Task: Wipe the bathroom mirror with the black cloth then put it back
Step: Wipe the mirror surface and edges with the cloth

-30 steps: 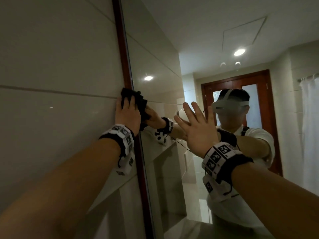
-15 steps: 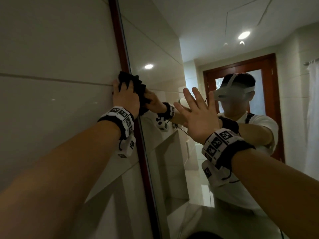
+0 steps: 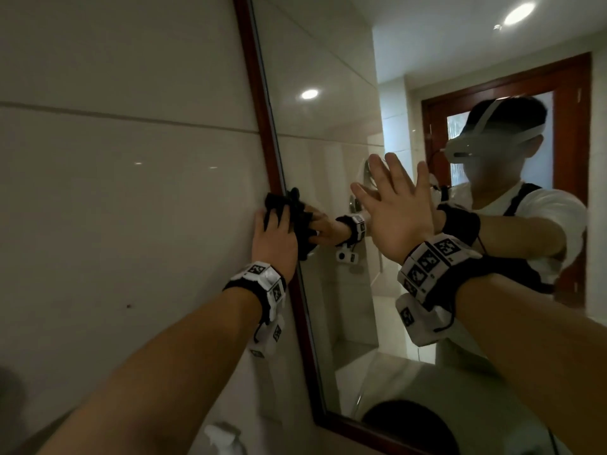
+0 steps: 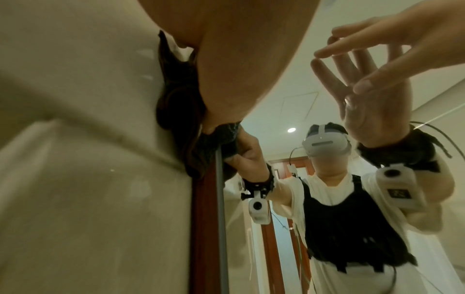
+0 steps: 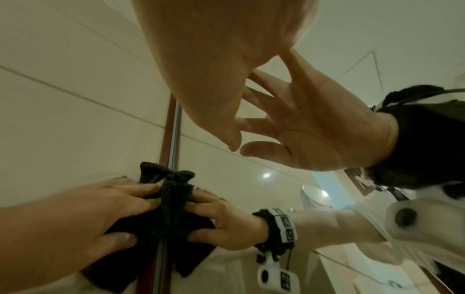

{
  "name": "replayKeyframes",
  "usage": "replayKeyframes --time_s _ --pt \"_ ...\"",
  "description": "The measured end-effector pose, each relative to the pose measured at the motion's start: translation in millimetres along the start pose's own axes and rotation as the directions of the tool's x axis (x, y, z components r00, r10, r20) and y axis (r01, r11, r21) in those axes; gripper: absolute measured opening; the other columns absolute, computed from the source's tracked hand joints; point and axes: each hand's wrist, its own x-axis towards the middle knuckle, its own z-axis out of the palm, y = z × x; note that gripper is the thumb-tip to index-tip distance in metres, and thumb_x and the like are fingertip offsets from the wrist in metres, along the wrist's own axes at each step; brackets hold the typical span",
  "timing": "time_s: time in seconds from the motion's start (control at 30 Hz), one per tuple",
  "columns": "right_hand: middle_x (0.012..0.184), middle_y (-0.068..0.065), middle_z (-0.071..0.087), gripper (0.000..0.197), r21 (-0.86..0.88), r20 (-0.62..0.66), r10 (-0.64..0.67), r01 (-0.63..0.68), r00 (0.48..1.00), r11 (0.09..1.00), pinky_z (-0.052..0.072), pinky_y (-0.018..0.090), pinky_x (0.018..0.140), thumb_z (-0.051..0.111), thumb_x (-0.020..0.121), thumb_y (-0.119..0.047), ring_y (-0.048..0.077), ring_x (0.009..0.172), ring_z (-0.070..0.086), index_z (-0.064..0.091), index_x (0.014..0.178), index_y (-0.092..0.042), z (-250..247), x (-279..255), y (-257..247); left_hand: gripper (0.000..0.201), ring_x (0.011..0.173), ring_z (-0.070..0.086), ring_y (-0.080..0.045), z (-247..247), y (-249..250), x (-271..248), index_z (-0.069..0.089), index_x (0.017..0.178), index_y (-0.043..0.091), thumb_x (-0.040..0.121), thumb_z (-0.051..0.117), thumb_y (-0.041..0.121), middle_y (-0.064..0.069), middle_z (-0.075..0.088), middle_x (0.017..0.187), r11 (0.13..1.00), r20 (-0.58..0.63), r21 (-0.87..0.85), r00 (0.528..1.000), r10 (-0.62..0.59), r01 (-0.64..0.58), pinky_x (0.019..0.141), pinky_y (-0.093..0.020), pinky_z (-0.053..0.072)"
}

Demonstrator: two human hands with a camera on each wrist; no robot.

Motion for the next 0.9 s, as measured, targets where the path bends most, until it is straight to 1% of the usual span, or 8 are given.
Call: replayKeyframes --time_s 0.07,0.17,0.27,0.37,0.53,0.63,0.73,0.9 --pt "0.164 0.01 -0.015 0.079 -0.013 0.0 -0.038 0.038 0.999 0.999 -0.025 0.062 0.108 0.054 0.088 -0.055 0.036 0.15 -0.016 0.017 0.155 -0.037 13 -10 1 0.064 0.149 0.009 -0.036 11 8 -13 0.027 0.155 0.017 0.097 0.047 0.036 -0.012 0.003 0.165 1.0 0.042 0.011 0.999 0.01 -0.01 0.12 -0.058 -0.001" --pt "0.164 0.013 0.001 0.077 -0.078 -0.039 -0.127 0.124 0.991 0.989 -0.027 0.06 0.11 0.055 0.086 -0.06 0.035 0.15 -0.009 0.031 0.154 -0.032 27 -19 11 0.064 0.15 0.006 -0.038 18 14 -20 0.025 0.155 0.016 0.099 0.044 0.038 -0.013 0.0 0.165 0.999 0.059 0.029 0.998 0.014 -0.016 0.119 -0.06 -0.003" --pt "0.164 0.015 0.012 0.07 -0.036 -0.143 -0.11 0.106 0.984 0.994 -0.016 0.062 0.115 0.065 0.085 -0.043 0.036 0.151 0.001 0.041 0.149 -0.028 28 -28 5 0.068 0.15 0.003 -0.038 19 9 -18 0.015 0.157 0.015 0.1 0.041 0.041 -0.014 -0.001 0.165 0.997 0.053 0.06 0.998 0.038 -0.041 0.118 -0.061 -0.004" --pt "0.165 0.015 0.011 0.074 -0.001 -0.124 -0.043 0.043 0.991 0.999 0.002 0.069 0.115 0.069 0.081 -0.029 0.039 0.151 0.006 0.04 0.148 -0.029 18 -40 -11 0.068 0.151 0.002 -0.037 20 4 -15 0.013 0.158 0.015 0.1 0.038 0.041 -0.013 -0.001 0.165 0.997 0.042 0.05 0.997 0.063 -0.065 0.119 -0.059 -0.001" --pt "0.165 0.013 0.012 0.078 -0.009 -0.123 -0.023 0.022 0.992 1.0 0.01 0.071 0.113 0.071 0.081 -0.028 0.039 0.151 0.006 0.037 0.151 -0.031 24 -42 -12 0.068 0.151 0.002 -0.037 9 -8 -1 0.012 0.158 0.016 0.1 0.039 0.04 -0.012 0.0 0.165 0.997 -0.001 0.043 0.998 0.069 -0.068 0.118 -0.061 -0.004" --pt "0.165 0.014 0.009 0.079 0.001 -0.129 -0.034 0.035 0.991 0.999 0.01 0.072 0.112 0.068 0.081 -0.029 0.039 0.152 0.002 0.033 0.152 -0.031 27 -43 -13 0.066 0.151 0.003 -0.035 -15 -24 23 0.014 0.158 0.018 0.101 0.037 0.041 -0.01 -0.001 0.166 0.998 -0.041 0.05 0.999 0.031 -0.029 0.118 -0.061 -0.007" --pt "0.165 0.014 0.009 0.079 -0.002 -0.132 -0.044 0.044 0.99 0.999 0.009 0.072 0.112 0.067 0.081 -0.032 0.04 0.151 0.001 0.033 0.152 -0.032 29 -44 -13 0.067 0.15 0.007 -0.035 -35 -33 40 0.024 0.156 0.02 0.097 0.045 0.045 -0.009 0.005 0.166 0.999 -0.054 0.046 0.999 0.002 0.0 0.117 -0.06 -0.005" --pt "0.165 0.013 0.009 0.079 -0.011 -0.13 -0.039 0.038 0.991 0.999 0.008 0.072 0.112 0.065 0.083 -0.035 0.04 0.151 0.002 0.03 0.153 -0.032 29 -44 -13 0.066 0.149 0.011 -0.036 -34 -31 40 0.03 0.155 0.02 0.096 0.047 0.045 -0.009 0.007 0.165 0.999 -0.062 0.047 0.998 -0.004 0.007 0.12 -0.059 0.0"
